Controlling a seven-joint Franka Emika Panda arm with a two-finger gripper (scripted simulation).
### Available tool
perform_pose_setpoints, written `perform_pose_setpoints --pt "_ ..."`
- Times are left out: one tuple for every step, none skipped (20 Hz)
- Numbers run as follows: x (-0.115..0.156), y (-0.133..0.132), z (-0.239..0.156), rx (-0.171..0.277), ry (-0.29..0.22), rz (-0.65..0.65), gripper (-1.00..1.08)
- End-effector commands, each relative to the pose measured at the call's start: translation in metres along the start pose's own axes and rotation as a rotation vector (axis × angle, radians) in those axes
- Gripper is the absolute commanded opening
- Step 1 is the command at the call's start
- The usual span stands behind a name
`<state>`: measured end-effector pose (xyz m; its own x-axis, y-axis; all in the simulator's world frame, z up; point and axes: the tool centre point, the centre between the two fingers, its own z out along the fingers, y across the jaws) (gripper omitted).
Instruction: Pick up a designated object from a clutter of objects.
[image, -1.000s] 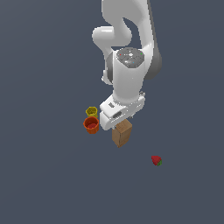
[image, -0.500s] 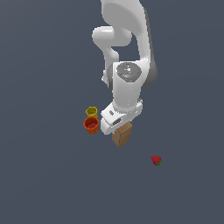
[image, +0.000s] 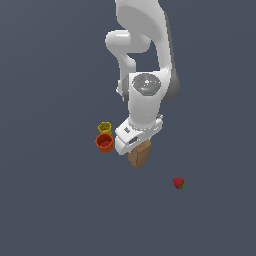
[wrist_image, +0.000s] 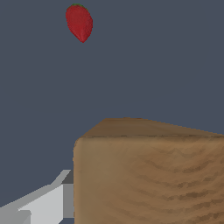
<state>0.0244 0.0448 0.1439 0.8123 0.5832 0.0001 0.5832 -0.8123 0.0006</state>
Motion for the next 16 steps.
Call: perform_pose_setpoints --pt "0.001 -0.001 0.001 0.001 0.0 -0.001 -1.0" --pt "0.001 -0.001 0.001 0.001 0.0 -0.001 -1.0" --pt "0.001 -0.001 0.001 0.001 0.0 -0.001 -1.0" --pt "0.0 0.0 0.0 0.0 0.0 0.0 -1.0" --pt "0.0 0.0 0.0 0.0 0.0 0.0 -1.0" --pt "-0.001 0.001 -0.001 0.0 0.0 0.0 -1.0" --pt "-0.001 0.002 -0.002 0.0 0.0 0.0 -1.0" --pt "-0.003 0.003 -0.004 0.0 0.0 0.0 -1.0" --pt "-0.004 0.005 -0.007 0.0 0.0 0.0 -1.0" --pt "-0.006 0.007 -0.01 0.0 0.0 0.0 -1.0" --pt "-0.008 0.009 -0.014 0.0 0.0 0.0 -1.0" --pt "-0.011 0.012 -0.018 0.0 0.0 0.0 -1.0" --pt "-0.014 0.016 -0.023 0.001 0.001 0.0 -1.0" --pt "-0.017 0.019 -0.029 0.001 0.001 0.0 -1.0" --pt "-0.021 0.024 -0.035 0.001 0.001 0.0 -1.0" --pt "-0.025 0.028 -0.042 0.001 0.001 0.0 -1.0"
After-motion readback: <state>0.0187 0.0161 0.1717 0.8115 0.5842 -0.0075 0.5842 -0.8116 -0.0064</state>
